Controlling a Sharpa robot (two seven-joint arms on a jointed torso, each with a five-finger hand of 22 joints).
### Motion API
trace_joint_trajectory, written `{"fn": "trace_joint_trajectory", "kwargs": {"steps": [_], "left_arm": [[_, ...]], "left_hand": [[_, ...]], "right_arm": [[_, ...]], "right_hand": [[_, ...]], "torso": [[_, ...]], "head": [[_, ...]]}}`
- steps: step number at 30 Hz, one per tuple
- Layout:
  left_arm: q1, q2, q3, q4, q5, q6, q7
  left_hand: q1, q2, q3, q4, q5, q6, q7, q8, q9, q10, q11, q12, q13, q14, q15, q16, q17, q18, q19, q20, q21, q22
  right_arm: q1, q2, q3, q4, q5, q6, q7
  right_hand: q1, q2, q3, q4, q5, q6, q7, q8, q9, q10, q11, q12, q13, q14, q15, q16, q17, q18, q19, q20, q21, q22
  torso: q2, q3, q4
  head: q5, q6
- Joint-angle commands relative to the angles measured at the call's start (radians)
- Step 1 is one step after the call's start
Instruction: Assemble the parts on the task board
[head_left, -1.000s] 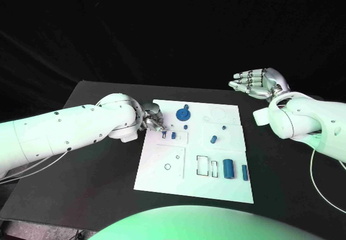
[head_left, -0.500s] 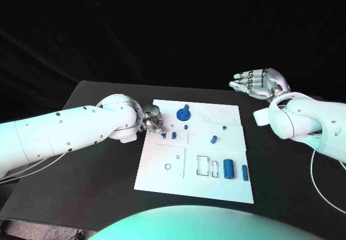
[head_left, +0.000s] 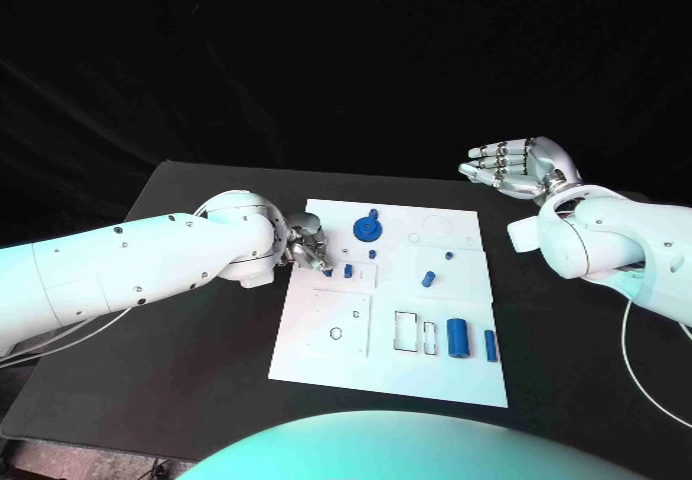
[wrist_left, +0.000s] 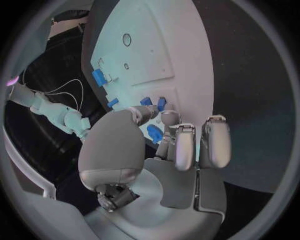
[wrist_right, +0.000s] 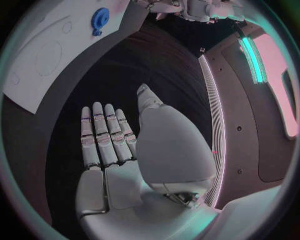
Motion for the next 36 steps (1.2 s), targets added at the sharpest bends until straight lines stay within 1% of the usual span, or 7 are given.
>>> {"fn": "trace_joint_trajectory", "kwargs": {"steps": [1, 11, 21, 29, 30, 33, 36], "left_arm": [[-0.002, 0.002, -0.002, 0.004, 0.004, 0.022, -0.003], [-0.002, 0.002, -0.002, 0.003, 0.005, 0.031, -0.005], [-0.002, 0.005, -0.002, 0.002, 0.008, 0.035, -0.006], [-0.002, 0.014, -0.003, -0.006, 0.025, 0.036, -0.007], [-0.002, 0.016, -0.003, -0.008, 0.029, 0.038, -0.006], [-0.003, 0.02, -0.004, -0.014, 0.038, 0.04, -0.006], [-0.003, 0.024, -0.006, -0.019, 0.044, 0.04, -0.006]], "left_hand": [[0.0, 0.0, 0.198, -0.191, 0.004, 0.005, 0.0, 0.003, 0.002, 0.01, 0.0, 0.006, 0.001, 0.072, -0.008, 0.003, 0.148, -0.008, 0.009, 0.0, 0.005, 0.001], [-0.001, -0.003, 0.2, -0.193, 0.007, 0.007, -0.001, 0.003, 0.002, 0.013, -0.001, 0.007, 0.004, 0.072, -0.009, 0.004, 0.148, -0.009, 0.011, -0.001, 0.005, 0.003], [-0.009, -0.011, 0.208, -0.199, 0.027, 0.014, -0.003, 0.004, 0.004, 0.023, -0.003, 0.012, 0.013, 0.072, -0.011, 0.003, 0.148, -0.01, 0.016, -0.003, 0.009, 0.01], [-0.014, -0.012, 0.209, -0.198, 0.032, 0.016, -0.003, 0.004, 0.005, 0.026, -0.003, 0.013, 0.015, 0.073, -0.011, 0.004, 0.149, -0.011, 0.017, -0.004, 0.009, 0.011], [-0.016, -0.011, 0.209, -0.197, 0.033, 0.017, -0.003, 0.004, 0.005, 0.026, -0.003, 0.013, 0.015, 0.072, -0.011, 0.003, 0.148, -0.011, 0.017, -0.004, 0.01, 0.012], [-0.038, 0.002, 0.21, -0.181, 0.027, 0.018, -0.006, 0.002, 0.007, 0.032, -0.005, 0.014, 0.018, 0.072, -0.012, 0.003, 0.147, -0.011, 0.017, -0.004, 0.009, 0.012], [-0.055, 0.006, 0.205, -0.17, 0.021, 0.021, -0.009, 0.002, 0.011, 0.035, -0.007, 0.014, 0.019, 0.072, -0.013, 0.003, 0.148, -0.011, 0.016, -0.005, 0.009, 0.012]], "right_arm": [[-0.001, 0.001, 0.0, 0.0, -0.003, 0.012, 0.011], [-0.001, 0.001, 0.0, 0.0, -0.003, 0.012, 0.011], [-0.001, 0.001, 0.0, 0.0, -0.003, 0.012, 0.011], [-0.001, 0.002, 0.0, 0.0, -0.002, 0.013, 0.011], [-0.001, 0.002, 0.0, 0.0, -0.002, 0.013, 0.011], [-0.001, 0.002, 0.0, 0.0, -0.001, 0.013, 0.011], [-0.001, 0.002, 0.0, 0.0, -0.001, 0.013, 0.01]], "right_hand": [[0.001, 0.011, -0.004, -0.002, 0.001, 0.009, 0.051, -0.003, -0.001, 0.005, 0.0, -0.005, -0.001, 0.007, 0.002, -0.006, -0.001, 0.004, 0.007, 0.002, 0.003, -0.001], [0.001, 0.011, -0.004, -0.002, 0.001, 0.009, 0.051, -0.003, -0.001, 0.005, 0.0, -0.005, -0.001, 0.007, 0.002, -0.006, -0.001, 0.004, 0.007, 0.002, 0.003, -0.001], [0.001, 0.011, -0.004, -0.002, 0.001, 0.009, 0.051, -0.003, -0.001, 0.005, 0.0, -0.005, -0.001, 0.007, 0.002, -0.006, -0.001, 0.004, 0.007, 0.002, 0.003, -0.001], [0.001, 0.011, -0.004, -0.002, 0.001, 0.009, 0.051, -0.003, -0.001, 0.005, 0.0, -0.005, -0.001, 0.007, 0.002, -0.006, -0.001, 0.004, 0.007, 0.002, 0.003, -0.001], [0.001, 0.011, -0.004, -0.002, 0.001, 0.009, 0.051, -0.003, -0.001, 0.005, 0.0, -0.005, -0.001, 0.007, 0.002, -0.006, -0.001, 0.004, 0.007, 0.002, 0.003, -0.001], [0.0, 0.012, -0.003, -0.003, 0.0, 0.01, 0.051, -0.004, -0.002, 0.006, 0.0, -0.005, -0.001, 0.009, 0.002, -0.008, -0.003, 0.004, 0.009, 0.002, 0.003, -0.005], [0.0, 0.012, -0.003, -0.003, 0.0, 0.01, 0.051, -0.004, -0.002, 0.006, 0.0, -0.005, -0.001, 0.009, 0.002, -0.008, -0.003, 0.004, 0.009, 0.002, 0.003, -0.005]], "torso": [[-0.001, 0.0002, -0.0009], [0.001, 0.0005, -0.0004], [0.0, 0.0005, -0.0011], [0.001, 0.0004, -0.001], [0.001, 0.0004, -0.0008], [0.001, 0.0002, -0.0007], [0.001, 0.0001, -0.0013]], "head": [[0.0, 0.0], [-0.001, 0.0], [-0.001, 0.0], [-0.002, 0.0], [-0.003, 0.0], [-0.004, 0.0], [-0.005, 0.0]]}}
